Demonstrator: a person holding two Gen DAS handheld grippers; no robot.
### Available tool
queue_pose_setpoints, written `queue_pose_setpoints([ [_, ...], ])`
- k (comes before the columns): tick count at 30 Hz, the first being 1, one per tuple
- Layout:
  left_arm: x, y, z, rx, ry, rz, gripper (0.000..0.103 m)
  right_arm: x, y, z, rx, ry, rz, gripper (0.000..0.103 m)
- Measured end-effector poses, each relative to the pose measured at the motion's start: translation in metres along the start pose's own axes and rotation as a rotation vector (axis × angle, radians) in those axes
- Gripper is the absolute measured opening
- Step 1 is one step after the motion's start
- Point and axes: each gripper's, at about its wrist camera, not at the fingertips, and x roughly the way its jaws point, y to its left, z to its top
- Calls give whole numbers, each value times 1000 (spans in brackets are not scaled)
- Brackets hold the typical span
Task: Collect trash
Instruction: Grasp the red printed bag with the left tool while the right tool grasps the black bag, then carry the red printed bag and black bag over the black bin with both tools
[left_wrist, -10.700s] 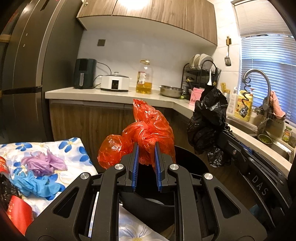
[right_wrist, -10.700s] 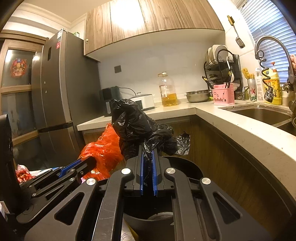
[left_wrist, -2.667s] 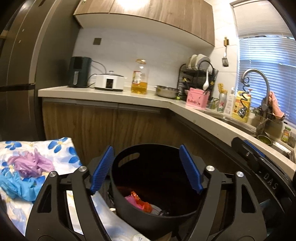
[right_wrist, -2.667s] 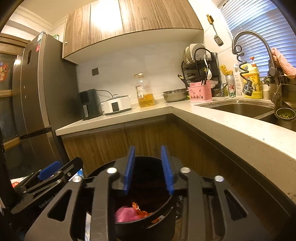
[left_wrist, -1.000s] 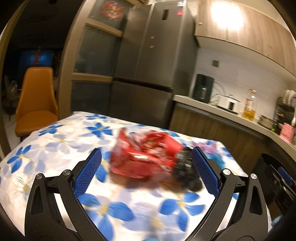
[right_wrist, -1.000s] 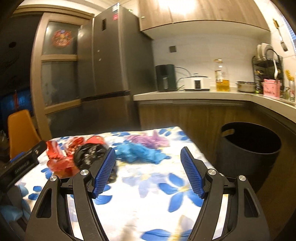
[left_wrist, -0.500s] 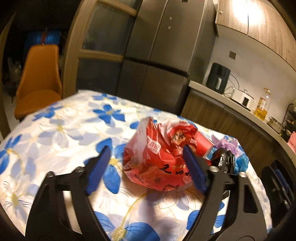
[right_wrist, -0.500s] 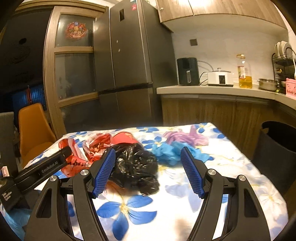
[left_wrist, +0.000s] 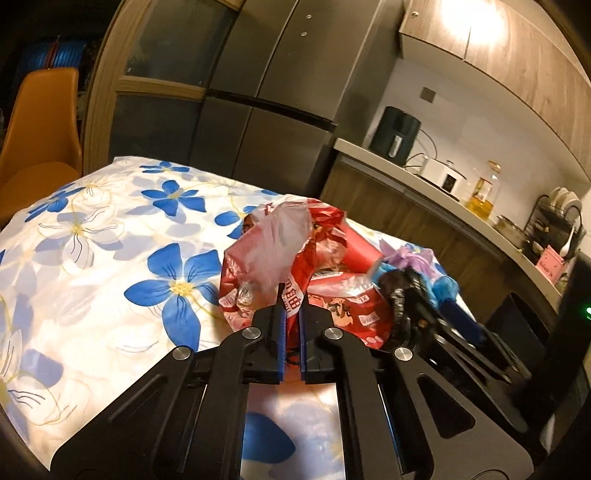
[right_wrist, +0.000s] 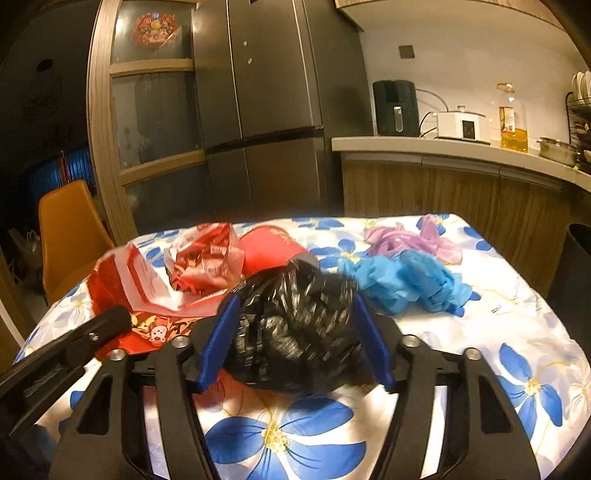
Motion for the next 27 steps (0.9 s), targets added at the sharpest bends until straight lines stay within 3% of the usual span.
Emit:
queue_pose_setpoints([
  [8,-12,-4,-2,24,-11,-9,3,1,-2,-5,9,43,36,9],
  [17,-36,-7,2,32,-50,-3,3,-45,-9,-4,2,-15,54,3],
  [27,-59,-42,2,87,-85,-42,2,-108,-44,2,46,-92,38,3],
])
